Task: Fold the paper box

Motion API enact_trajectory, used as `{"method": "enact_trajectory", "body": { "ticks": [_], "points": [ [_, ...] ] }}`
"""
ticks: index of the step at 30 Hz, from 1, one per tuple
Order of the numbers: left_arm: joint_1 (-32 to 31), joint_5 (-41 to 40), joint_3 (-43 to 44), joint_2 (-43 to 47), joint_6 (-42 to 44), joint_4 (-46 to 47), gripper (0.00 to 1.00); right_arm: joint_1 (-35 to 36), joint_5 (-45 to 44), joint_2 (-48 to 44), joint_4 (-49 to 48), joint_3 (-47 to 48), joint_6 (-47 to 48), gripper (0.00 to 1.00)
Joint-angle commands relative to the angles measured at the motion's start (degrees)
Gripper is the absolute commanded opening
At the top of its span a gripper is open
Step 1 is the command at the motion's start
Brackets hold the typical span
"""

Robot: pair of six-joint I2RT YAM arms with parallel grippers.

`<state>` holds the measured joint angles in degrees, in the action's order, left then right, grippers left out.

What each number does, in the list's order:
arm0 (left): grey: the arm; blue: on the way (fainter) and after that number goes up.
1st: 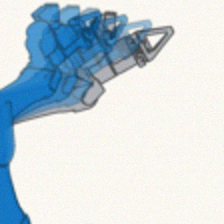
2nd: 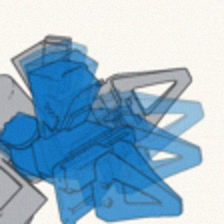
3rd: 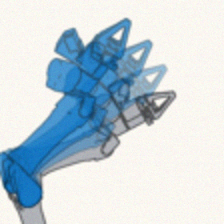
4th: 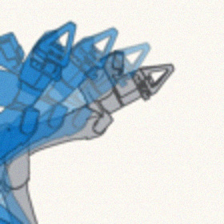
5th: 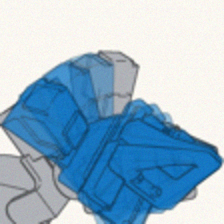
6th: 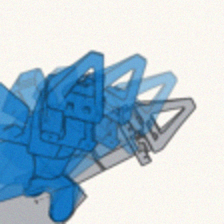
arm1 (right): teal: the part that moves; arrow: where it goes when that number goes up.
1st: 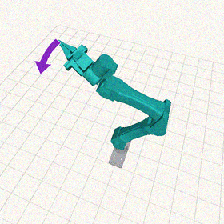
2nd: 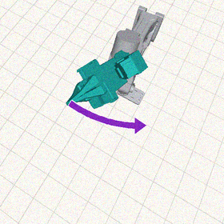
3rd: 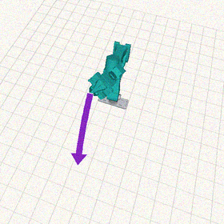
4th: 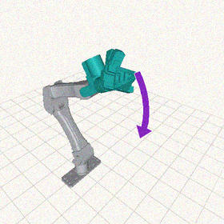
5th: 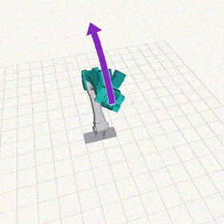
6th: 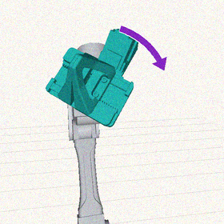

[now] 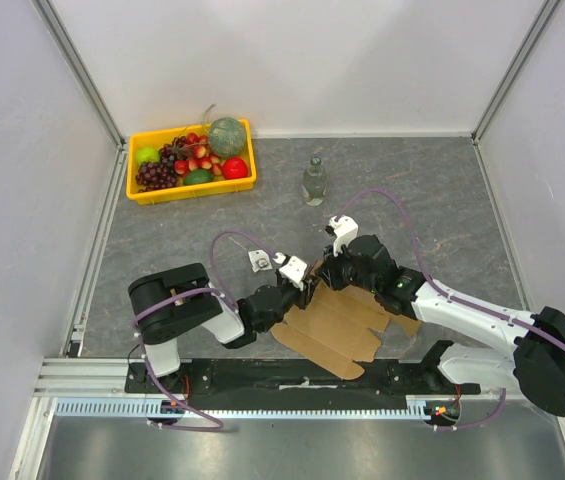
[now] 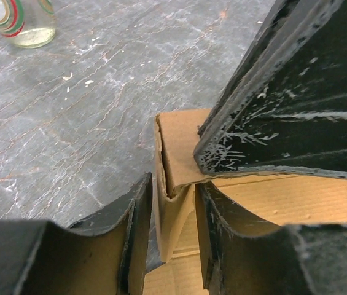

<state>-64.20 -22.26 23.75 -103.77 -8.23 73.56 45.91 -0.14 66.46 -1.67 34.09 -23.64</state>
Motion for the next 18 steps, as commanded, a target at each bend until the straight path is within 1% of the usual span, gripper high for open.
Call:
{"method": "enact_trajectory", "body": {
  "ticks": [1,7,14,17,18],
  "points": [
    [-0.83,-6.12,1.56,-1.44,3.31,0.53,0.39,0.15,1.72,0.08,-1.93,-0.60,-0.97,0.22],
    [-1.01,-7.36,2.18,-3.37,3.57,2.55,0.39,0.14,1.99,-0.19,-2.02,-0.86,-1.15,0.22],
    [-1.45,-8.06,3.59,-5.66,3.66,3.69,0.42,0.14,1.90,-0.45,-2.02,-1.21,-1.15,0.22],
    [-1.54,-8.94,3.76,-6.01,3.92,3.52,0.39,0.14,1.90,-0.36,-2.02,-1.21,-1.15,0.22],
    [-1.71,-9.29,3.94,-6.18,4.10,3.43,0.37,0.14,1.99,-0.36,-2.11,-1.21,-1.15,0.22]
  ]
}}
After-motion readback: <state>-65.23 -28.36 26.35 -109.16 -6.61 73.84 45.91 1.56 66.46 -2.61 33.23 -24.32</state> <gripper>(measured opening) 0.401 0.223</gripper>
